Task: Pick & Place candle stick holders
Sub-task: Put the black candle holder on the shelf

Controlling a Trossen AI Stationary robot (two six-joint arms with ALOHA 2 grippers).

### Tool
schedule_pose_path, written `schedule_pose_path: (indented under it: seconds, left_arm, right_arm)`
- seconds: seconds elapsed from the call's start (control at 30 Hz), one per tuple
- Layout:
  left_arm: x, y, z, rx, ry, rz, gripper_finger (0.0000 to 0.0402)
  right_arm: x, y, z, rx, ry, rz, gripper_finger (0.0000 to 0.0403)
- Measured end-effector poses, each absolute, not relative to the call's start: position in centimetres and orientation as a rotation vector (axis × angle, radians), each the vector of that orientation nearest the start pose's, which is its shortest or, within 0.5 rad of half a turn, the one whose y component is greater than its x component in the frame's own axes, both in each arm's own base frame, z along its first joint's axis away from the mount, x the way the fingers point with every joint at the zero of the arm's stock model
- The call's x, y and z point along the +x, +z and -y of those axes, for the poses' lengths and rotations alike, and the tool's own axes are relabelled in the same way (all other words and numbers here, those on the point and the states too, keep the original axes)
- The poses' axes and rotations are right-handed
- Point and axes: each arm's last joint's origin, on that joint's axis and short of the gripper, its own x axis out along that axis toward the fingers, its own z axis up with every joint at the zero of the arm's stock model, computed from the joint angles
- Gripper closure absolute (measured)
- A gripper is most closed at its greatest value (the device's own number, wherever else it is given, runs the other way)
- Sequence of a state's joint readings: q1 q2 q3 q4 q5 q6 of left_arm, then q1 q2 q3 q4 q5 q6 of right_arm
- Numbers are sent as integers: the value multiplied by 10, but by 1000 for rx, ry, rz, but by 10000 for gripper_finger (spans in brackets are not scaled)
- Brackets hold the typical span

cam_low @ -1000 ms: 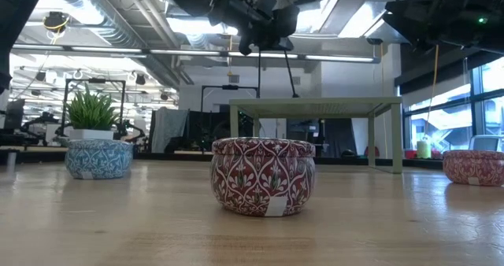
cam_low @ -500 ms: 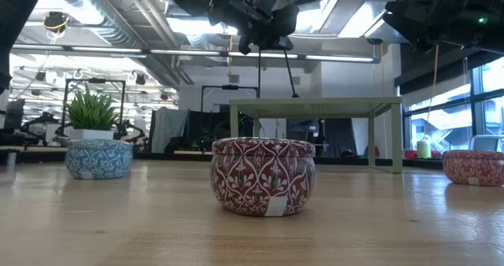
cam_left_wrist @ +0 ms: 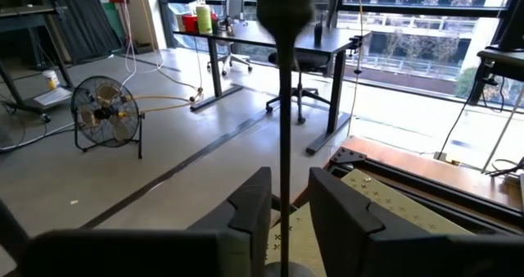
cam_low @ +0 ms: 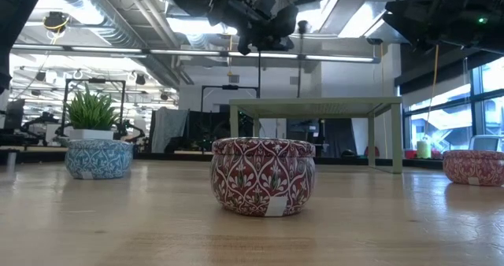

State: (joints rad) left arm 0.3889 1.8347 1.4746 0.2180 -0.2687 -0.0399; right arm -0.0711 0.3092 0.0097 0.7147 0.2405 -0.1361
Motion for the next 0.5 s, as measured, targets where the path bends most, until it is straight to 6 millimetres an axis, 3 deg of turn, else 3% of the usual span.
schedule_pose_path:
  seconds: [0.3, 0.5]
  left_arm:
    - [399, 315, -172, -47, 657, -127, 313]
    - [402, 315, -165, -95, 536, -117, 313]
  right_arm:
    - [107, 208, 15, -100, -336, 394, 199]
    - [107, 208, 15, -100, -338, 394, 200]
